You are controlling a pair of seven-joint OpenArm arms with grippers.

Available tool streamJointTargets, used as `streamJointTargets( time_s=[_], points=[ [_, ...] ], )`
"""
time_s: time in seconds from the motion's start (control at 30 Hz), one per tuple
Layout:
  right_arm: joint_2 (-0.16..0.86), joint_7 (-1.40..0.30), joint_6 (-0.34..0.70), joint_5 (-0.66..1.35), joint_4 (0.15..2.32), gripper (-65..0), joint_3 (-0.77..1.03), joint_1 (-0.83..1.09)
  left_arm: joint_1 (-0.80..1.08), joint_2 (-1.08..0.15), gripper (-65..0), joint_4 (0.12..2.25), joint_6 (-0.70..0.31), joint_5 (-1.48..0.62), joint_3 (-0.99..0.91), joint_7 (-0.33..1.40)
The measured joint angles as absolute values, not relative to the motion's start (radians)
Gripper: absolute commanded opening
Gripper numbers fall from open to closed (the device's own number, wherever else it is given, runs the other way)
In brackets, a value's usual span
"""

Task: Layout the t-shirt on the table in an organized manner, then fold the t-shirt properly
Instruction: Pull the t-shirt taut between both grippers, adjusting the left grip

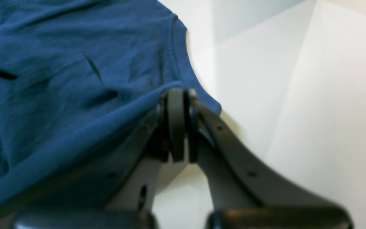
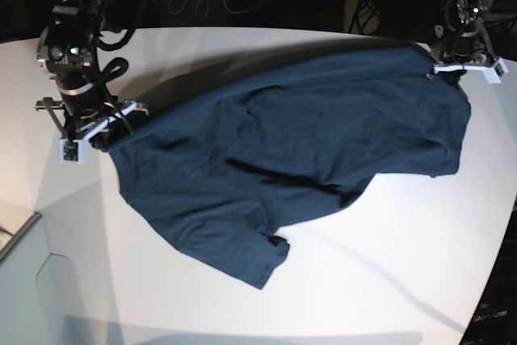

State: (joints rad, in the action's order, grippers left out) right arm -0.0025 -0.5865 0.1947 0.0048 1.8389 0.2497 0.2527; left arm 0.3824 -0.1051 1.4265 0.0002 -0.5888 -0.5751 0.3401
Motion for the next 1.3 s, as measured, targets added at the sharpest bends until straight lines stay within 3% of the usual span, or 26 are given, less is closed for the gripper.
streamJointTargets(
  time_s=[0.07,0.33,0.67,0.87,0.97,1.17,1.3],
  points=[
    [-0.002,-0.587,0.195,0.005,1.839,-65.0,0.25,0.253,0.382,-0.105,-65.0,1.427,0.0,-0.588,-0.575,0.34],
    [-0.002,-0.587,0.195,0.005,1.839,-65.0,0.25,0.253,0.385,-0.108,-65.0,1.398,0.002,-0.589,-0.575,0.342],
    [-0.002,-0.587,0.195,0.005,1.839,-65.0,0.249,0.25,0.493,-0.066,-65.0,1.786,-0.007,-0.6,-0.58,0.341],
    [-0.003,-0.587,0.195,0.005,1.839,-65.0,0.249,0.25,0.525,-0.066,-64.7,1.86,-0.002,-0.596,-0.582,0.341],
    [-0.002,-0.587,0.195,0.005,1.839,-65.0,0.249,0.25,0.507,-0.069,-58.8,1.775,-0.006,-0.595,-0.582,0.334],
    [-0.003,-0.588,0.195,0.005,1.839,-65.0,0.249,0.248,0.485,-0.067,-32.5,1.657,0.0,-0.596,-0.582,0.339],
    [-0.003,-0.587,0.195,0.005,1.839,-65.0,0.249,0.248,0.445,-0.067,-32.2,1.582,-0.004,-0.596,-0.582,0.336]
  ],
)
